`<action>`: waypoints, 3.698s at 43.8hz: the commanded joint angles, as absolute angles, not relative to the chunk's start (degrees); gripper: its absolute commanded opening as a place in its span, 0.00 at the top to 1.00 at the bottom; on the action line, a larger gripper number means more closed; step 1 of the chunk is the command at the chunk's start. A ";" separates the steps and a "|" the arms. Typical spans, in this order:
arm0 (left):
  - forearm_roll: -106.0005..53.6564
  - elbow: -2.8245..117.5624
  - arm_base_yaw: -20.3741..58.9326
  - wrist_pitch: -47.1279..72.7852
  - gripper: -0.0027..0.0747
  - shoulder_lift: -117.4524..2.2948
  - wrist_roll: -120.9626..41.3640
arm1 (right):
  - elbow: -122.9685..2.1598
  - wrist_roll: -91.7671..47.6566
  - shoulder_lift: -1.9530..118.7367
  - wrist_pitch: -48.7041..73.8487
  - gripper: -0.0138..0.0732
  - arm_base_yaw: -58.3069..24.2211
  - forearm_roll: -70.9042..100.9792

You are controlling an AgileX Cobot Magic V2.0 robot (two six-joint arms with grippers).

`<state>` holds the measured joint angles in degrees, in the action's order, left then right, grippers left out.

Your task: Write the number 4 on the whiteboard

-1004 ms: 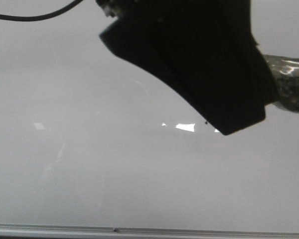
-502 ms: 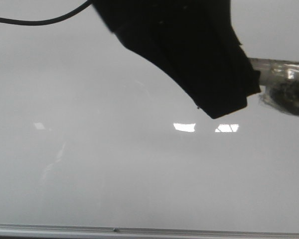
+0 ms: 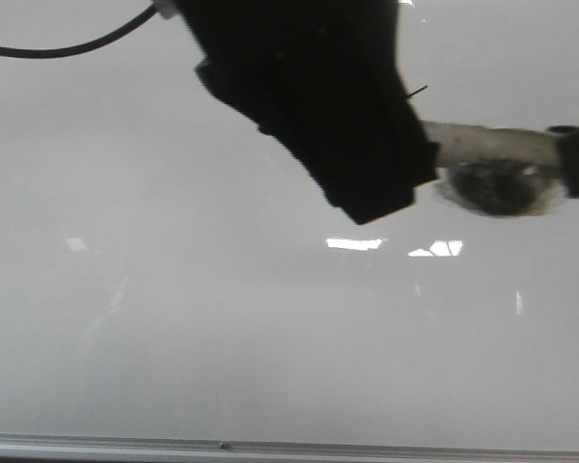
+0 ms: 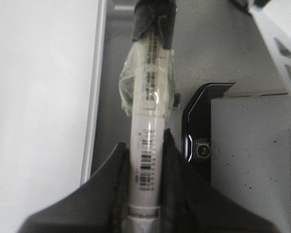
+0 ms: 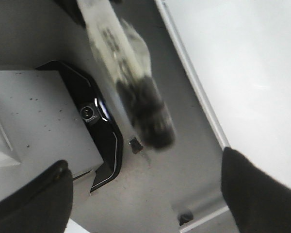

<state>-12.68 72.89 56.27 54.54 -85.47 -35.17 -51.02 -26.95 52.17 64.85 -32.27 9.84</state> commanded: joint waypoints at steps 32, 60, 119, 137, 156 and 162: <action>4.47 58.11 17.64 48.67 0.99 -59.04 -3.64 | -52.80 -22.07 46.99 62.66 0.10 -28.07 6.12; -4.29 32.60 8.55 -8.07 0.99 -62.17 3.06 | -52.80 -22.07 46.99 61.82 0.10 -28.07 7.84; -4.20 34.62 8.68 -27.29 0.50 -84.98 3.06 | -52.80 -21.89 46.99 61.82 0.10 -28.07 8.70; 0.00 46.34 8.68 10.21 0.50 -70.63 2.29 | -52.86 -12.01 43.71 60.95 0.10 -27.76 2.44; 0.00 59.15 8.68 49.60 0.50 -54.22 2.19 | -52.80 3.40 29.06 60.15 0.10 -27.76 -1.28; 0.00 57.71 8.68 54.36 0.50 -48.10 2.19 | -52.80 3.34 25.09 60.68 0.10 -27.76 -2.90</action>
<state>0.00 56.91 8.67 53.96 -51.62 2.21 -51.02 3.16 26.43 63.68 -28.16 -0.97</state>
